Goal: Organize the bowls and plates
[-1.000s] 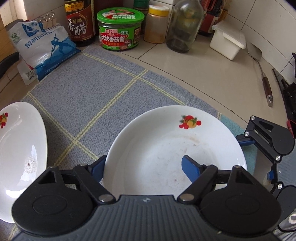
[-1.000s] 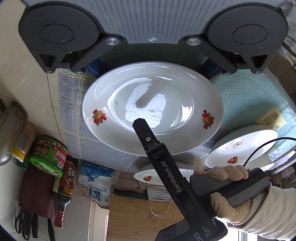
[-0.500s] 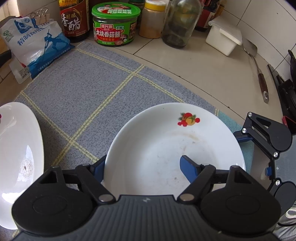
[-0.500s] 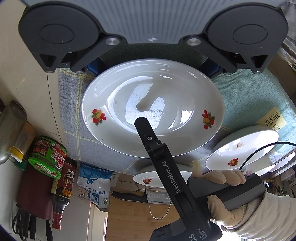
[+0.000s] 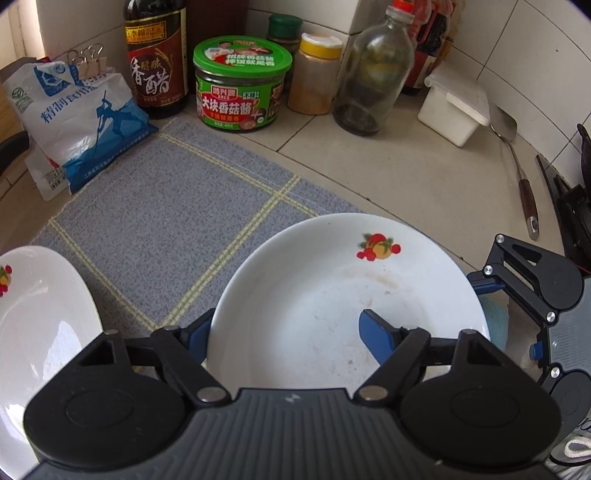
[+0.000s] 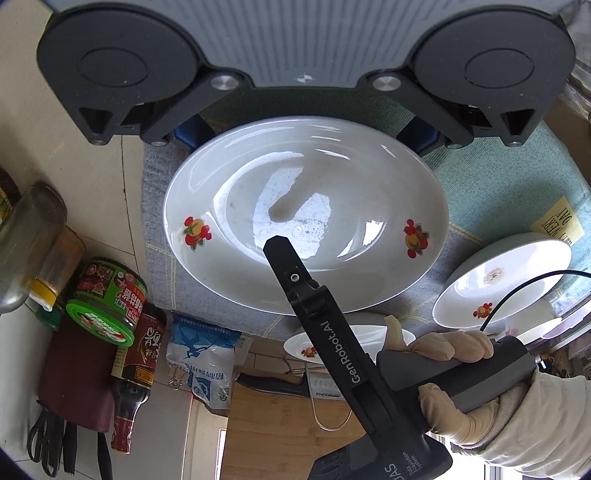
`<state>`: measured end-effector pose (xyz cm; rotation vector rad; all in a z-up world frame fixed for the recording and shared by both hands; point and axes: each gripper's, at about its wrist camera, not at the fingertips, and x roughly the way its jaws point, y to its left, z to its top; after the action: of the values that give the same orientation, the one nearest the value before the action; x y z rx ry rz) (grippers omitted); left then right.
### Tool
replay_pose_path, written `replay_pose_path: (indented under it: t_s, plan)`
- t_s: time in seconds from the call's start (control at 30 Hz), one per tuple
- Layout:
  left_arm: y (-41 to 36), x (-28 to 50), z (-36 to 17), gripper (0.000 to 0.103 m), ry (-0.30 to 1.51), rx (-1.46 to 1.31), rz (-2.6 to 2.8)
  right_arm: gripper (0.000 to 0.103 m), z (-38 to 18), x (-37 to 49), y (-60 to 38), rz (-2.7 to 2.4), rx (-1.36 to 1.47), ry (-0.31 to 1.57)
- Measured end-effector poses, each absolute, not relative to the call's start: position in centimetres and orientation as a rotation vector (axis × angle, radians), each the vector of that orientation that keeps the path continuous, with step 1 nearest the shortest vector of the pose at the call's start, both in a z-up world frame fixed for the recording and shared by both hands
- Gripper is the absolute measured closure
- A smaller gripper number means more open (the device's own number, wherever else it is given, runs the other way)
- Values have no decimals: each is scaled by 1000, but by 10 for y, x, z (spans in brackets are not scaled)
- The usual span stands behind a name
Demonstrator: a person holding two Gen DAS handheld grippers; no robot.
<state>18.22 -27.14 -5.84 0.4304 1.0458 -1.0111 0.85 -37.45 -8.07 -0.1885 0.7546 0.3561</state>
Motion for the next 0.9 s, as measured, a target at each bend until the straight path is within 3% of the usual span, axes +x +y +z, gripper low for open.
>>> replay_pose_path:
  t_s: [0.9]
  plan:
    - [-318,236,-77,23,965,428,-970,0,-88,64,-404,275,-172,758]
